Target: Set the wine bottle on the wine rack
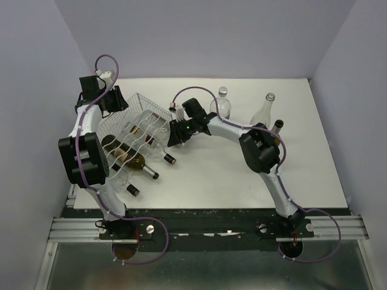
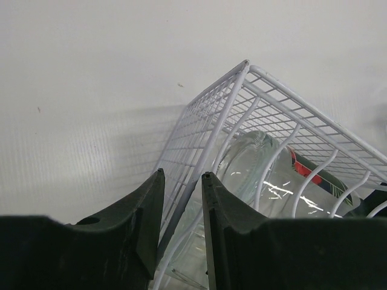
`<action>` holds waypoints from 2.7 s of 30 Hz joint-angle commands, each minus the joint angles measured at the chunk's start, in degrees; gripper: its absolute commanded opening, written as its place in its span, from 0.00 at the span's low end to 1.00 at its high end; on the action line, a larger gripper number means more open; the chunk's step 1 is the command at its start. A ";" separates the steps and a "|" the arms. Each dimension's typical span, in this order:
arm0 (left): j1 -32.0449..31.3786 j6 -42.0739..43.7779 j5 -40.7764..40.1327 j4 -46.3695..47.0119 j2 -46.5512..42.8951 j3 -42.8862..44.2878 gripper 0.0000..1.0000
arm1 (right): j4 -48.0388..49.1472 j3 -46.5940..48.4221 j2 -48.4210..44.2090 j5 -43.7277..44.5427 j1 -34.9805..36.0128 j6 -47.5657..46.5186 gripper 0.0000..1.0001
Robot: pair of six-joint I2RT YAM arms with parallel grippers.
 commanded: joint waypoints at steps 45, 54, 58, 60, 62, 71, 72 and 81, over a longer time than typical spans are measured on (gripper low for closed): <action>-1.85 -7.27 -4.05 -0.88 0.52 0.76 0.54 | -0.11 -19.37 -18.13 26.83 2.58 0.24 0.16; -1.94 -6.92 -0.36 0.35 0.35 -0.73 0.54 | -2.92 -9.08 -12.41 23.14 2.67 -0.99 0.08; -1.85 -7.27 -0.01 0.88 0.17 -1.26 0.53 | -3.89 -4.78 -9.69 22.43 2.67 0.06 0.08; -1.85 -7.27 -1.06 0.62 -0.09 -1.17 0.53 | -5.11 -2.67 -8.81 24.18 2.75 0.85 0.08; -1.85 -7.18 -2.29 0.26 -0.27 -0.91 0.53 | -6.43 -3.09 -9.24 28.47 2.75 1.55 0.08; -1.94 -8.41 -3.87 0.88 -0.27 -0.82 0.52 | -6.70 -15.04 -18.73 38.79 2.75 1.03 0.07; -1.94 -8.50 -4.05 0.88 -0.27 -0.64 0.53 | -6.88 -15.83 -19.17 38.43 2.93 0.86 0.07; -1.85 -8.77 -4.05 0.70 -0.27 -0.38 0.52 | -6.18 -17.24 -18.56 29.91 6.71 -4.07 0.05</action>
